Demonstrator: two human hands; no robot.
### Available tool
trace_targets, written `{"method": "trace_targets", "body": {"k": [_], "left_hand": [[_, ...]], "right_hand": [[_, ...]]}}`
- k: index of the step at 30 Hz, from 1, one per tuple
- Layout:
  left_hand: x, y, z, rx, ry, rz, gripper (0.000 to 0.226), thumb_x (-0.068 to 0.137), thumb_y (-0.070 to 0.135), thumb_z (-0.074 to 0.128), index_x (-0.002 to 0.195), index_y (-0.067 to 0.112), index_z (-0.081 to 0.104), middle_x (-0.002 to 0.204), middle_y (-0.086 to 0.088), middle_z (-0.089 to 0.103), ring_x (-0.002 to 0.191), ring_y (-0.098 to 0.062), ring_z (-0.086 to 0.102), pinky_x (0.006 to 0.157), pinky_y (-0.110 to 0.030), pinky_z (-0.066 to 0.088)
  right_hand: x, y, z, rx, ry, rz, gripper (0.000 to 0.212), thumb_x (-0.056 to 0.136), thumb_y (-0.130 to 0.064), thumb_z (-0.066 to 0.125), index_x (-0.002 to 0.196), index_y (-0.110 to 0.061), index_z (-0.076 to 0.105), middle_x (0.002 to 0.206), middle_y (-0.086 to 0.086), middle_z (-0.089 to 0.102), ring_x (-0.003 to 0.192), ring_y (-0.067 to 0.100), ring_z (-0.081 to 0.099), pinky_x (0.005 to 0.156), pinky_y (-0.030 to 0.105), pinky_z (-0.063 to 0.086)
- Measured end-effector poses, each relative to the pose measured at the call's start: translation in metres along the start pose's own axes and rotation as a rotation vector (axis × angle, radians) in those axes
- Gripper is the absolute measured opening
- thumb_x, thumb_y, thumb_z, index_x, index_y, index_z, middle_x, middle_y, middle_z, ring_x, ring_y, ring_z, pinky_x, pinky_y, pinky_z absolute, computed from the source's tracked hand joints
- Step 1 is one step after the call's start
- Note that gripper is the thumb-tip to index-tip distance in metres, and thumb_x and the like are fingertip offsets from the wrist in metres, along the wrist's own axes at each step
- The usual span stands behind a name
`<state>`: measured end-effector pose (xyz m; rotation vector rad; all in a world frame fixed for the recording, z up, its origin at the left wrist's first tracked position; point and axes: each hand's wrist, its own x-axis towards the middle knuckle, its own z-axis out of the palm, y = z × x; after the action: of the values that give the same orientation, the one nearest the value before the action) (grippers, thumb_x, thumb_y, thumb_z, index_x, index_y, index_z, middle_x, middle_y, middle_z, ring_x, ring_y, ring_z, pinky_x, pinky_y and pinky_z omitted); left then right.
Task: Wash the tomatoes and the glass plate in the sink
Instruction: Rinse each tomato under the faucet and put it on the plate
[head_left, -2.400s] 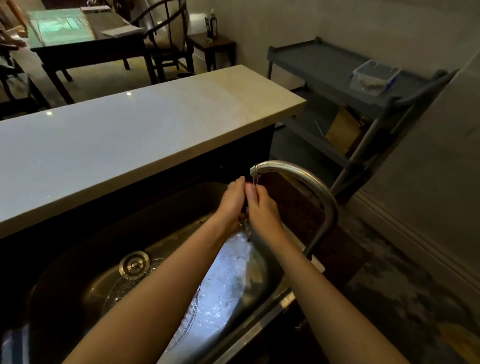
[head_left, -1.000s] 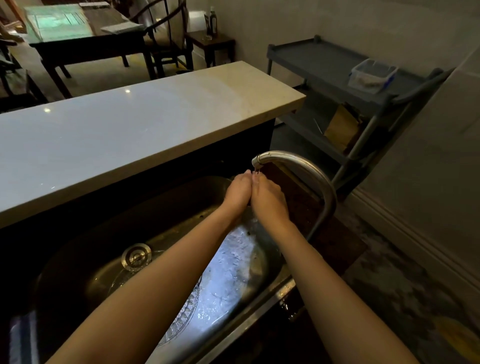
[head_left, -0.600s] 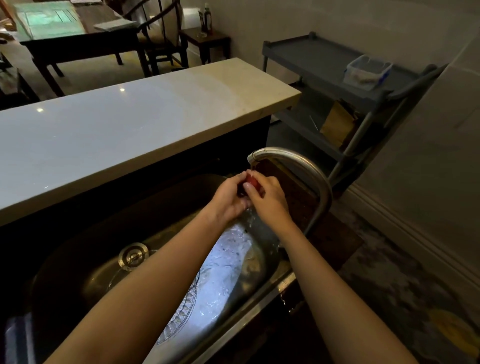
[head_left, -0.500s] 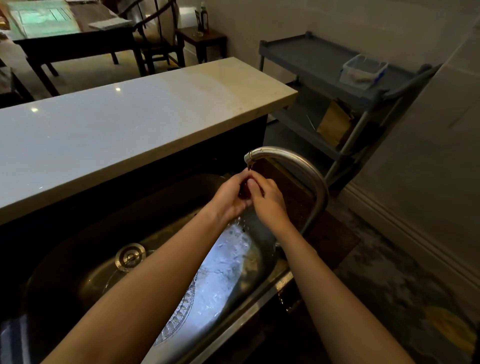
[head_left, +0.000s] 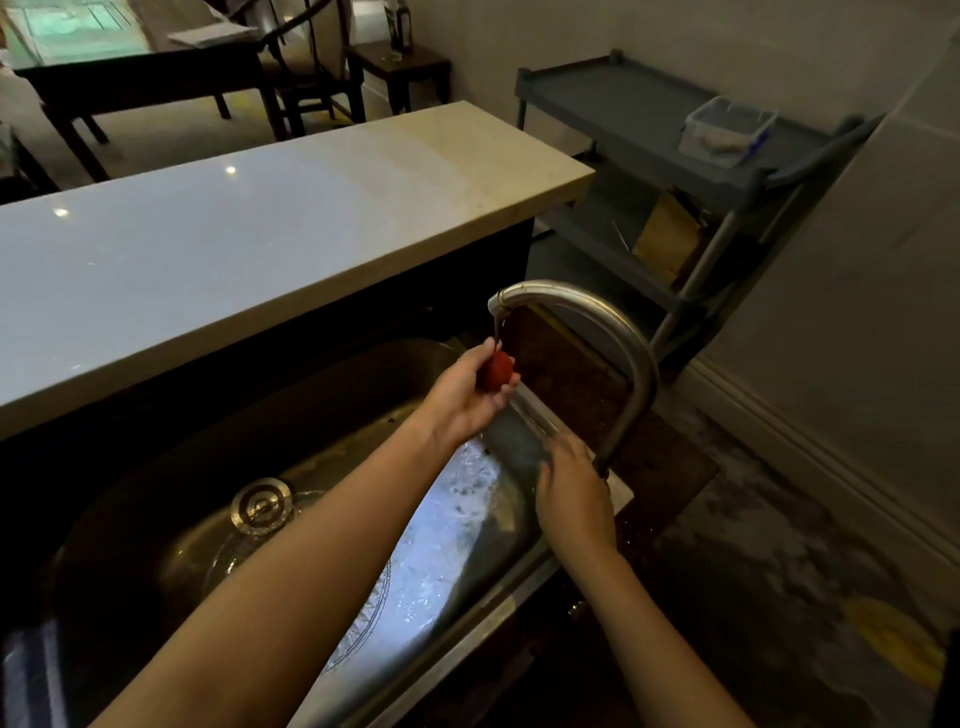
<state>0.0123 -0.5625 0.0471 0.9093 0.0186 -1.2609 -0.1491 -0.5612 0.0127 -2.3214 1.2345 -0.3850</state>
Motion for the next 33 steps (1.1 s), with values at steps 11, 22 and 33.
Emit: {"method": "trace_targets", "body": {"k": [11, 22, 33], "left_hand": [[0.002, -0.009, 0.002, -0.093, -0.02, -0.042, 0.043, 0.1, 0.04, 0.025, 0.09, 0.009, 0.053, 0.079, -0.013, 0.054, 0.046, -0.017, 0.053, 0.036, -0.016, 0.036], [0.004, -0.016, 0.004, -0.09, 0.023, -0.04, 0.039, 0.1, 0.038, 0.027, 0.093, 0.009, 0.051, 0.082, -0.014, 0.053, 0.061, -0.018, 0.046, 0.038, -0.017, 0.038], [0.008, -0.02, -0.003, -0.1, 0.029, -0.034, 0.036, 0.1, 0.038, 0.028, 0.094, 0.011, 0.05, 0.084, -0.013, 0.052, 0.062, -0.018, 0.046, 0.037, -0.016, 0.039]], "right_hand": [[0.017, 0.008, 0.015, 0.135, 0.12, 0.232, 0.027, 0.099, -0.015, 0.038, 0.113, -0.007, 0.06, 0.098, 0.021, 0.069, 0.093, 0.034, 0.065, 0.073, 0.03, 0.046], [0.006, 0.021, 0.023, 0.242, 0.182, 0.086, 0.017, 0.094, -0.007, 0.045, 0.102, -0.004, 0.059, 0.089, 0.017, 0.067, 0.085, 0.029, 0.063, 0.066, 0.019, 0.033], [-0.006, 0.027, 0.026, 0.383, 0.175, 0.056, 0.019, 0.096, -0.009, 0.042, 0.101, -0.005, 0.059, 0.095, 0.014, 0.066, 0.085, 0.022, 0.065, 0.064, 0.012, 0.038]]}}
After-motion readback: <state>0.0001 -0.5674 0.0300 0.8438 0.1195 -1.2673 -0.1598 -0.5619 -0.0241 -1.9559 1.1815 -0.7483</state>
